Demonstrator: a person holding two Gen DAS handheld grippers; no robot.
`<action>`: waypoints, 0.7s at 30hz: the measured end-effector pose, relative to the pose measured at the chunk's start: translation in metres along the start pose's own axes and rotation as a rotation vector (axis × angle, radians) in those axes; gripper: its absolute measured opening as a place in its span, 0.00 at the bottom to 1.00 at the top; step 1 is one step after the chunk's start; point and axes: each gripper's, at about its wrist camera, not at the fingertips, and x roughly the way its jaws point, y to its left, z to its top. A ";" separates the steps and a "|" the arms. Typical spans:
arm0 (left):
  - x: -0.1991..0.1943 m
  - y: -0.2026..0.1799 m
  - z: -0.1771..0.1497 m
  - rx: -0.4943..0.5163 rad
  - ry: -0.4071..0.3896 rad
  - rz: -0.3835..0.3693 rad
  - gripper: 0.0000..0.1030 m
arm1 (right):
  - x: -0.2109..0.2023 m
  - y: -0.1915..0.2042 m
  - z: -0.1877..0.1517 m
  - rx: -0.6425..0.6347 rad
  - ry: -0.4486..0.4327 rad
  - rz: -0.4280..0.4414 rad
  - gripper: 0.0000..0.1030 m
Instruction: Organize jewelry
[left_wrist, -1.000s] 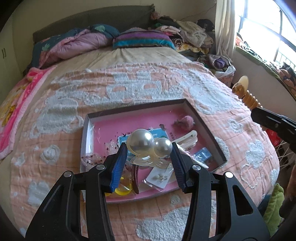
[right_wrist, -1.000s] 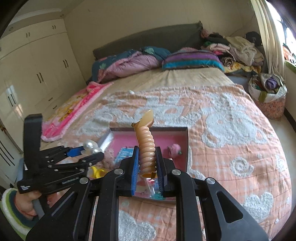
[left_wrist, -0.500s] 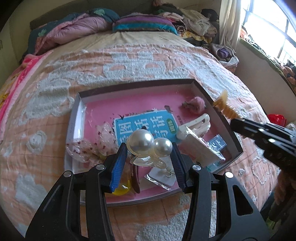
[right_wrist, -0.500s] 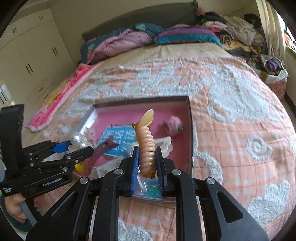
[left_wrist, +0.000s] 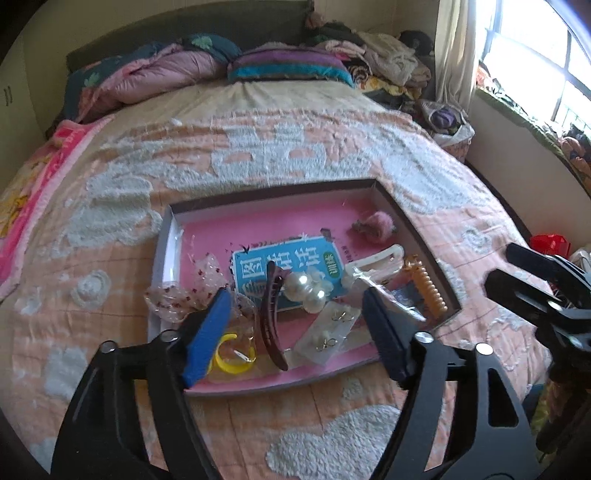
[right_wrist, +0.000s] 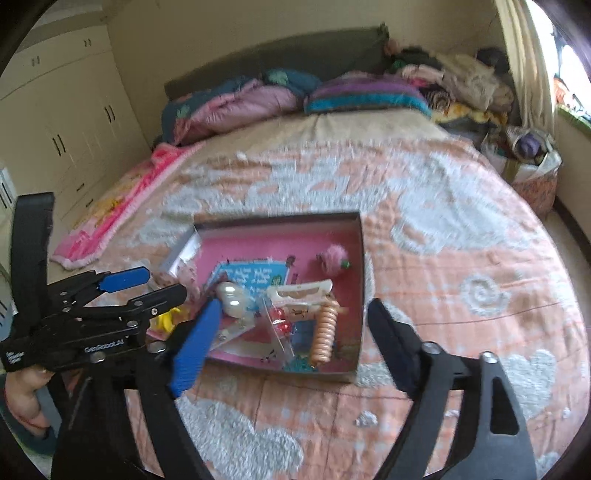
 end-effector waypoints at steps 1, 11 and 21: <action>-0.008 -0.002 0.000 -0.001 -0.010 0.001 0.71 | -0.012 0.002 -0.001 -0.009 -0.025 -0.002 0.87; -0.077 -0.010 -0.024 -0.017 -0.106 0.020 0.91 | -0.096 0.019 -0.020 -0.078 -0.159 -0.017 0.96; -0.118 -0.004 -0.068 -0.056 -0.135 0.050 0.91 | -0.143 0.039 -0.055 -0.121 -0.213 -0.016 0.96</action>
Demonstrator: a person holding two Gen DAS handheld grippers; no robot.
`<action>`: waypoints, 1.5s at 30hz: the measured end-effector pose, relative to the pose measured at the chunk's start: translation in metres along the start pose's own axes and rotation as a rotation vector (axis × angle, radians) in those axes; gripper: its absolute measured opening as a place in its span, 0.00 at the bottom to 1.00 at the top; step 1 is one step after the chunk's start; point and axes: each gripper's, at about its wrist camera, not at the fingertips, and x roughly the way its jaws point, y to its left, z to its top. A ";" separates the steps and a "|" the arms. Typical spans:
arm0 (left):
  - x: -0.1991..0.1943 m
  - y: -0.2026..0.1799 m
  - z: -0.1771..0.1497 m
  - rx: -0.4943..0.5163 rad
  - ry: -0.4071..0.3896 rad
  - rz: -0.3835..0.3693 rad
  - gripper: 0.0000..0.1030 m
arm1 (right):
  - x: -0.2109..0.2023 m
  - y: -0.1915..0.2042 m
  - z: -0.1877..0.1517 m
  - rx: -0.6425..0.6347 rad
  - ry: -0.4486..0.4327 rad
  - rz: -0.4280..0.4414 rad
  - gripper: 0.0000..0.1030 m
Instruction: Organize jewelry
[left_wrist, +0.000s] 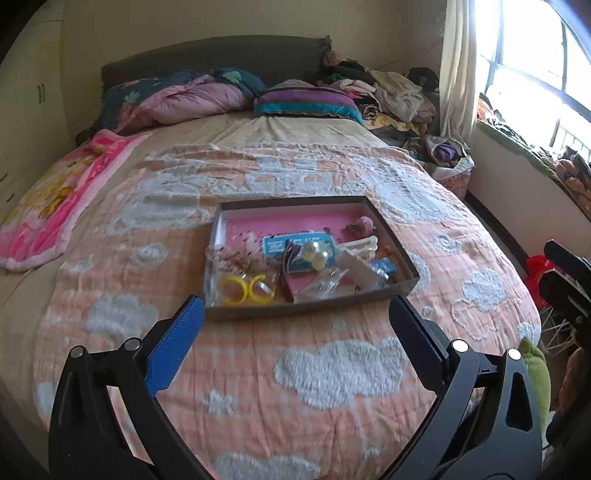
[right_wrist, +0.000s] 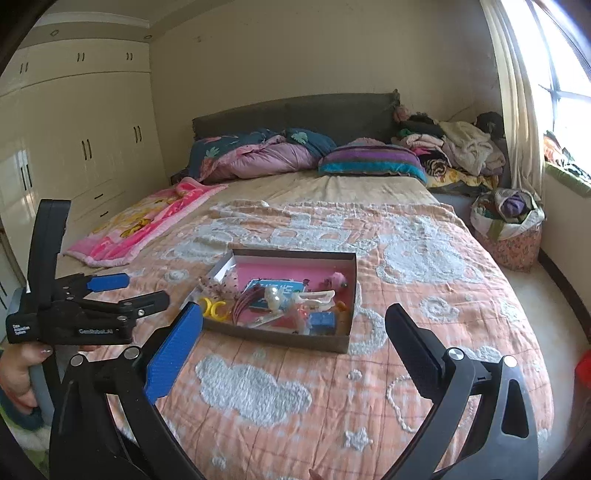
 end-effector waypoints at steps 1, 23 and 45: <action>-0.004 0.001 -0.004 -0.002 -0.001 0.003 0.91 | -0.004 0.002 -0.003 0.000 -0.008 -0.002 0.96; -0.025 0.010 -0.064 -0.040 -0.028 0.019 0.91 | -0.021 0.027 -0.065 -0.001 0.027 -0.016 0.96; -0.026 0.007 -0.069 -0.025 -0.009 0.020 0.91 | -0.020 0.025 -0.067 0.009 0.044 -0.022 0.96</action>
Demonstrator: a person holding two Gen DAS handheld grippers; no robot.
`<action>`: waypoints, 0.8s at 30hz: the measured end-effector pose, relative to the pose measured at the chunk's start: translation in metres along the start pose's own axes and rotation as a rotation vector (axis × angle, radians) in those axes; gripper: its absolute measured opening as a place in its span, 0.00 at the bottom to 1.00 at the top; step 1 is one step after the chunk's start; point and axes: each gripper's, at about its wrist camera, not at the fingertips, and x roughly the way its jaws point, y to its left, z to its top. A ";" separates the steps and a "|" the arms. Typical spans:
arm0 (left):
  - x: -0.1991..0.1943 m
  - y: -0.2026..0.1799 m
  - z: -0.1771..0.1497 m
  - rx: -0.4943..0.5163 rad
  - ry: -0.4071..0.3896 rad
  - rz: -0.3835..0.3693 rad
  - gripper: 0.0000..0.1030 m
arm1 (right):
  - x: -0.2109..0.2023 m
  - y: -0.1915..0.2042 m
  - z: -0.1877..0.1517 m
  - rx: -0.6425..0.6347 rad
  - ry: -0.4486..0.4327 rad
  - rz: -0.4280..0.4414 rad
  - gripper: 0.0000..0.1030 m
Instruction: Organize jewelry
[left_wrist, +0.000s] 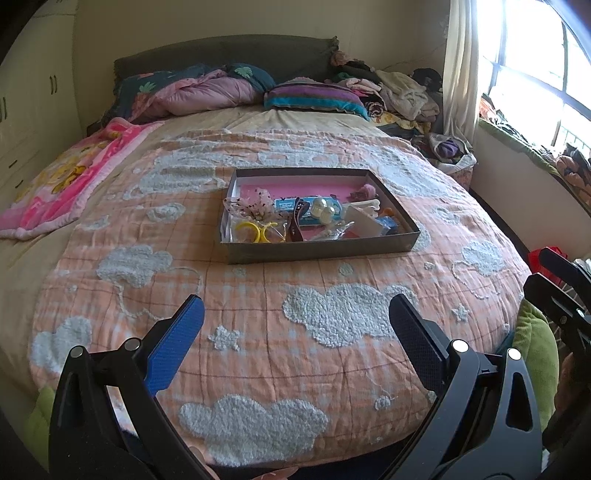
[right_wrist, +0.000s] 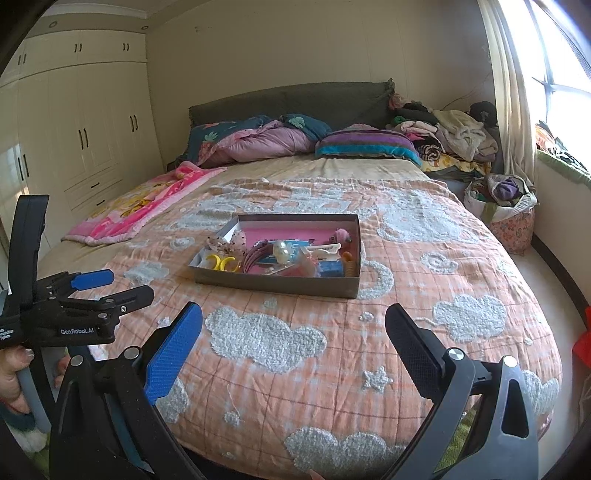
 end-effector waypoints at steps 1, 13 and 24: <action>0.000 -0.001 0.000 0.000 0.000 0.000 0.91 | 0.001 0.000 0.001 -0.001 0.000 -0.001 0.96; -0.002 -0.001 -0.001 -0.001 -0.001 -0.001 0.91 | 0.001 -0.001 0.000 -0.002 0.002 0.001 0.96; -0.003 -0.002 -0.002 0.001 -0.002 -0.001 0.91 | 0.000 0.001 0.000 -0.003 0.003 0.000 0.96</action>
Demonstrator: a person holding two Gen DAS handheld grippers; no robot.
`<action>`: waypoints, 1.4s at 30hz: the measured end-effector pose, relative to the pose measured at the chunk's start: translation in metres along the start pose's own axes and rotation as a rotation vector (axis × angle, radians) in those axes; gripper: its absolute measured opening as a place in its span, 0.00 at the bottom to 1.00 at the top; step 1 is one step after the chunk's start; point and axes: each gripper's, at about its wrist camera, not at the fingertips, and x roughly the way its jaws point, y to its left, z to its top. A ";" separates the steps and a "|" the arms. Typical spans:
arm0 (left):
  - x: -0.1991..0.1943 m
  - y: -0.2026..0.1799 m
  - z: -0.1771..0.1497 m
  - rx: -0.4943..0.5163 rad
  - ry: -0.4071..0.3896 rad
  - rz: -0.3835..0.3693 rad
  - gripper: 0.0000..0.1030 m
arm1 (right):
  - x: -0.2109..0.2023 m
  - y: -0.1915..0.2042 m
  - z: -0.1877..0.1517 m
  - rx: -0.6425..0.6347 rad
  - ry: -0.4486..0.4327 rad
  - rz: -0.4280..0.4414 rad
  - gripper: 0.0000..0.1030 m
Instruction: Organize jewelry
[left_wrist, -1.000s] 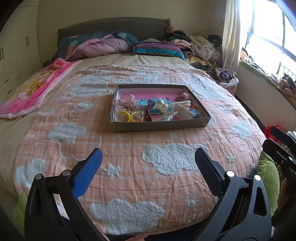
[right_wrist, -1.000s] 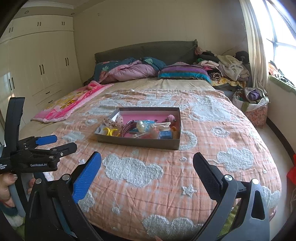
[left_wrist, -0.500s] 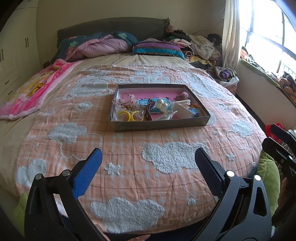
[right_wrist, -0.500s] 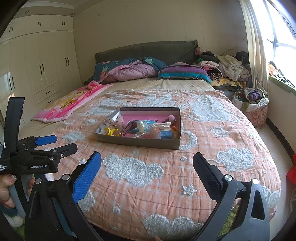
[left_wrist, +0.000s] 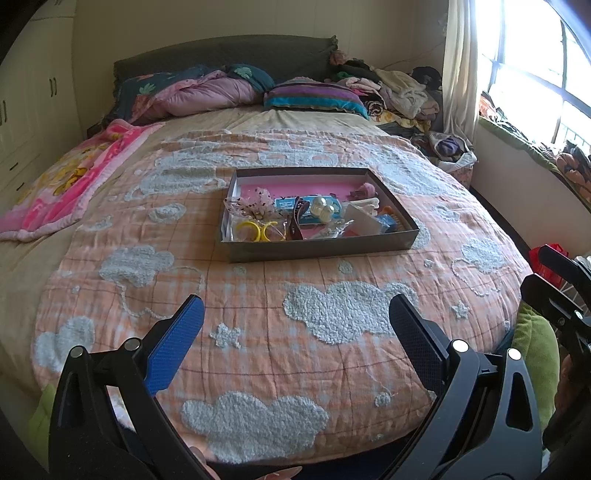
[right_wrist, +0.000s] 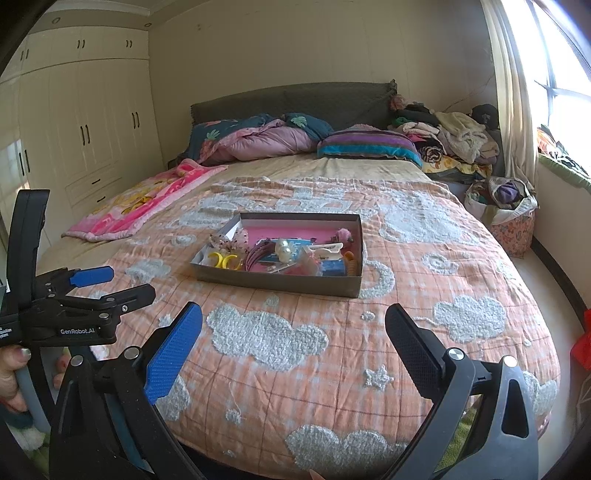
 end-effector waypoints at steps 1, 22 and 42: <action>0.000 0.000 0.000 0.000 0.001 0.001 0.91 | 0.000 -0.001 0.000 0.000 0.001 0.000 0.96; -0.002 0.000 -0.001 0.002 0.000 0.001 0.91 | -0.001 0.002 -0.001 0.000 0.002 0.001 0.96; 0.007 0.008 -0.004 0.012 0.042 0.022 0.91 | -0.006 -0.017 0.001 0.045 0.009 -0.036 0.96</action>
